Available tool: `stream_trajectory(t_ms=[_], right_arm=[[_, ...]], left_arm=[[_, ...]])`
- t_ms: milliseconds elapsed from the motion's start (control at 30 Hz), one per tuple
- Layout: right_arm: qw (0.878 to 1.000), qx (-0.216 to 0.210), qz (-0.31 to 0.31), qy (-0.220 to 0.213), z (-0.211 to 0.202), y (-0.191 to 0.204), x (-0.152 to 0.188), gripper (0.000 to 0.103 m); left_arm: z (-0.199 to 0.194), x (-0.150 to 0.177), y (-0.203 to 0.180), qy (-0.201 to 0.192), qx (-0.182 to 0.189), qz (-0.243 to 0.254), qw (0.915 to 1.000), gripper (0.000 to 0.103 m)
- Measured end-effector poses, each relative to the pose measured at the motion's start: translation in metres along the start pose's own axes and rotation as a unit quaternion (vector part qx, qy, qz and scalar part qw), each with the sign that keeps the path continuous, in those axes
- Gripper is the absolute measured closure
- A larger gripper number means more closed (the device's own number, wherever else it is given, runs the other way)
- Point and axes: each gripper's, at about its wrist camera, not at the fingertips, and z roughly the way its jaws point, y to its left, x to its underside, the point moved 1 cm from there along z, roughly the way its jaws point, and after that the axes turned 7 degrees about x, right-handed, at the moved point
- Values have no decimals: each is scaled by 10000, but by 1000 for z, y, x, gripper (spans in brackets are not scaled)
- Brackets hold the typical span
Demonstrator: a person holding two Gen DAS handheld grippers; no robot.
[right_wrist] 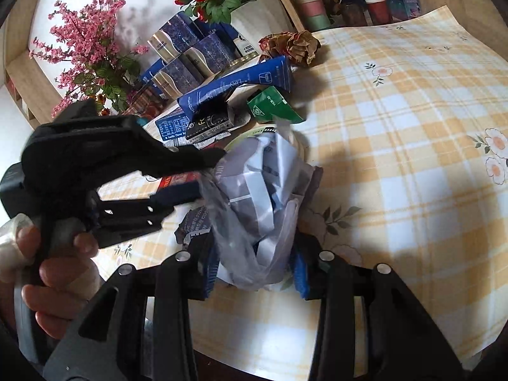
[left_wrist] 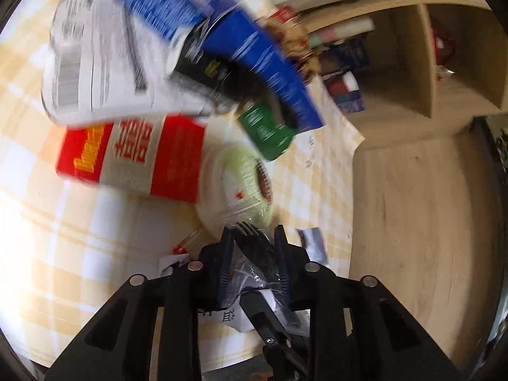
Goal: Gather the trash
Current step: 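Lower the grey-white paper into the brown bin and open the right tool while the left lifts the wrapper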
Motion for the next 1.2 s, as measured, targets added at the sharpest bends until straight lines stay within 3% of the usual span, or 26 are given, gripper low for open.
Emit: stream_trajectory(t_ms=[67, 100, 133, 400, 700, 967, 1200], right_arm=[[10000, 1, 33, -3, -2, -1, -1, 64], [10000, 2, 47, -3, -3, -2, -1, 64], [10000, 2, 77, -2, -3, -3, -1, 65], [9996, 29, 258, -94, -16, -6, -2, 67], [9982, 83, 477, -341, -55, -13, 3, 67], [9990, 31, -296, -345, -97, 7, 32, 67], [9920, -109, -1253, 143, -110, 41, 79, 67]], left_arm=[[-13, -1, -6, -199, 25, 183, 9996, 83], [-24, -3, -11, -353, 43, 285, 9990, 96], [-33, -5, -14, -462, 37, 357, 9983, 98], [-96, 4, -32, -906, -358, 1367, 9858, 99], [-146, 47, -24, -987, -571, 1821, 9766, 99], [-191, 104, 6, -1099, -612, 1730, 9769, 99], [-218, 144, 35, -1182, -865, 1869, 9714, 99]])
